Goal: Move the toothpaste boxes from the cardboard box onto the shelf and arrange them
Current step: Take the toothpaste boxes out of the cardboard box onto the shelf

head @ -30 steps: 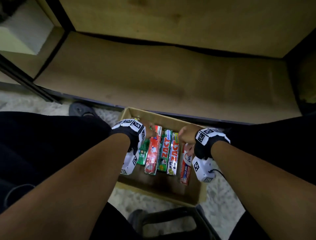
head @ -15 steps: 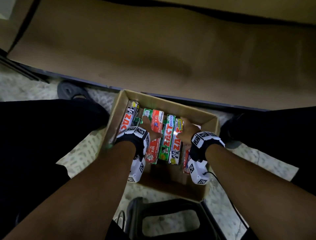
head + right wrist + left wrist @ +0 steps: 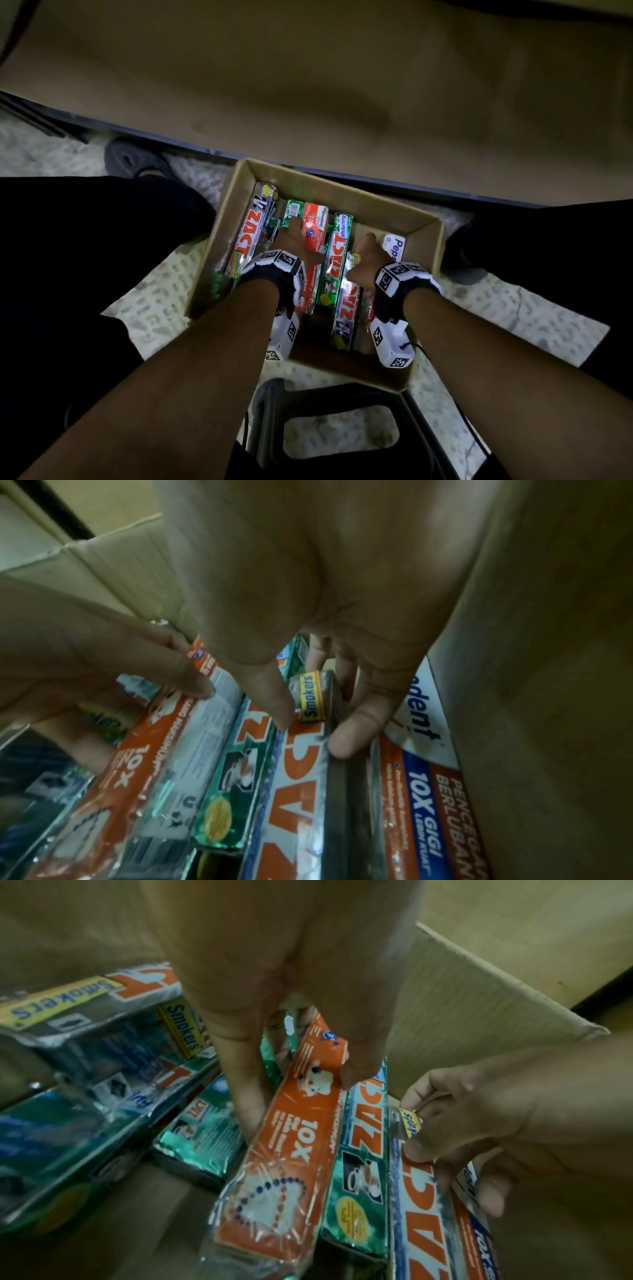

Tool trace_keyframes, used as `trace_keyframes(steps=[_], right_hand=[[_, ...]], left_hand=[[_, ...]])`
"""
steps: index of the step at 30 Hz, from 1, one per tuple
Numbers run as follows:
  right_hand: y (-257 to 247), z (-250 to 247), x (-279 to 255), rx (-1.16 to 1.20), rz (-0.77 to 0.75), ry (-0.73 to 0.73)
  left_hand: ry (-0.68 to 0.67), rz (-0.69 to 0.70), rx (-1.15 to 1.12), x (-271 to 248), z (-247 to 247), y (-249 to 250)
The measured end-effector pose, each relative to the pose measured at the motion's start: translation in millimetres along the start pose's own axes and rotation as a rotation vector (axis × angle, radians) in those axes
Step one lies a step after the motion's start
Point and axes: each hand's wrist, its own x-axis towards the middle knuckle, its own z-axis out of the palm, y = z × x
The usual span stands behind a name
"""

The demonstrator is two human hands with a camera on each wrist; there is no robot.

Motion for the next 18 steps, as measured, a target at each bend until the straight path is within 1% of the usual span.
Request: trace_keyframes(steps=[3,6,9,11,14,16,18], right_hand=[[0,0,0,-0.001,-0.020,-0.017],[-1,-2,0,0.013,-0.007,-0.035],[-1,-6,0,0.032,-0.017,0.002],[1,-6,2,0.058,-0.023,0.006],[4,-2,3,0.226,-0.009,0.034],[7,2,0,0.358,-0.009,0.036],[11,10,-4,0.474,-0.018,0.035]], left_hand=[[-0.014,-0.001,-0.028,-1,2,-4],[-0.034,-0.025,0.009,-5,5,-6],[-0.014,-0.031,0.075,-12,8,-8],[-0.017,-0.037,0.072,-15,9,-9],[-0.045,-0.081,-0.006,-15,7,-14],[-0.061,-0.085,-0.089,-16,1,-15],[-0.105,-0.098,-0.185,-15,-4,-19]])
